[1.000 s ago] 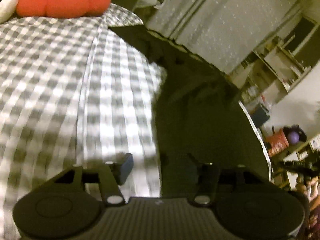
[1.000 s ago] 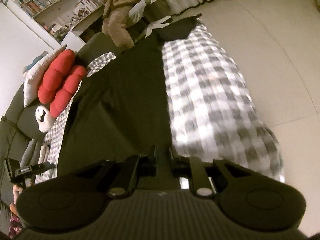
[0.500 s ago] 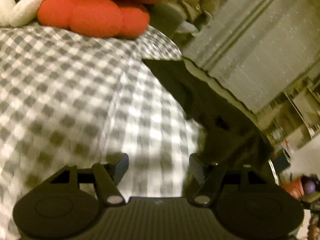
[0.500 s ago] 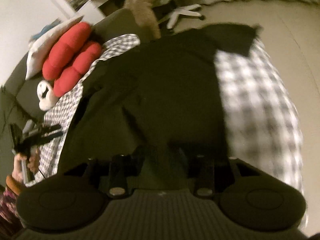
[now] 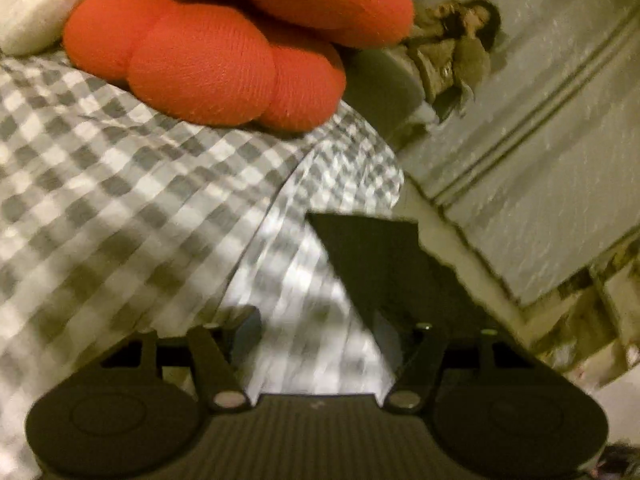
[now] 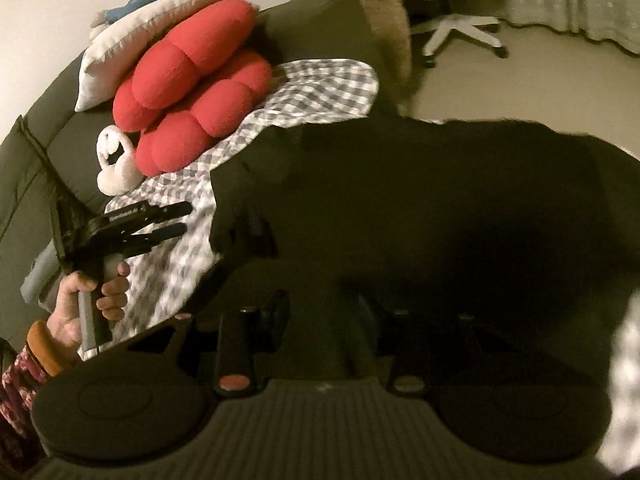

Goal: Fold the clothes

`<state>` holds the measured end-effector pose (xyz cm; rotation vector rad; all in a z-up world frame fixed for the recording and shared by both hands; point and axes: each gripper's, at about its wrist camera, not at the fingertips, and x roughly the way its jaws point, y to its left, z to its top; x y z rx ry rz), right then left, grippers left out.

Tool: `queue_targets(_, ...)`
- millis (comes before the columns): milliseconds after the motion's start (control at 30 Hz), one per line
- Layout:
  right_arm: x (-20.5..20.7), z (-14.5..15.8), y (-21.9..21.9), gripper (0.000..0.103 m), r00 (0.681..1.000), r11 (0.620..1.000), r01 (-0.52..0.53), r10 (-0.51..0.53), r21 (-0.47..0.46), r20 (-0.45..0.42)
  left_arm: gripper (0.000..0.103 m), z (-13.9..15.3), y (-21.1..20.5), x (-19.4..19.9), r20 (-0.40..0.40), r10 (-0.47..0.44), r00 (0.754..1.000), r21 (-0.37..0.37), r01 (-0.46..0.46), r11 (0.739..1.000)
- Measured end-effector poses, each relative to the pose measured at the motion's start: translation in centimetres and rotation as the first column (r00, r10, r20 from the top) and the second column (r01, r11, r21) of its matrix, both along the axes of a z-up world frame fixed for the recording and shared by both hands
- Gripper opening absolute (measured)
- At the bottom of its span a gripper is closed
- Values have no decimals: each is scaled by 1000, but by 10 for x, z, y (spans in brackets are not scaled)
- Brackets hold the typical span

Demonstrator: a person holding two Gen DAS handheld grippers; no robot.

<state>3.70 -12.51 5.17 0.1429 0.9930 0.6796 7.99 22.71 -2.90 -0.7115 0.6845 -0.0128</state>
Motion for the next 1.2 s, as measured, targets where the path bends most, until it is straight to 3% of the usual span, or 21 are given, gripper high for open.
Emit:
queue_targets(200,62,-10,43,43,999,999,-30,30,18,34,58,-12,6,31,49,88,995,-84,-84,993)
queue_targets(267,85,-16,60,43,997,999,-38,37,15,62,51,-15,5,38,71,116,991,-90,-109,990)
queue_targets(400,128,-33,86,43,994,1000,-16,19,-27,109,40,-15,-1,43,99,144,985,-37,-141,989)
queue_targets(533,165,-46,92,43,988,997,48,-38,-60,153,19,-15,-7,48,118,142,983,46,-148,988)
queue_targets(667,187,-57,87,43,981,990,98,-80,-96,174,4,-16,-7,54,124,145,982,33,-150,988)
queue_targets(767,199,-64,86,42,979,988,112,-91,-108,183,3,-16,-6,58,122,137,983,23,-141,990)
queue_targets(867,198,-68,92,25,973,986,115,-88,-119,212,2,-14,-4,61,121,131,984,29,-135,990)
queue_targets(1000,190,-66,99,11,958,983,129,-89,-132,273,1,-4,-3,64,140,142,980,89,-156,984)
queue_targets(1200,195,-60,114,7,940,979,148,-95,-140,327,1,27,10,80,174,180,968,181,-211,961)
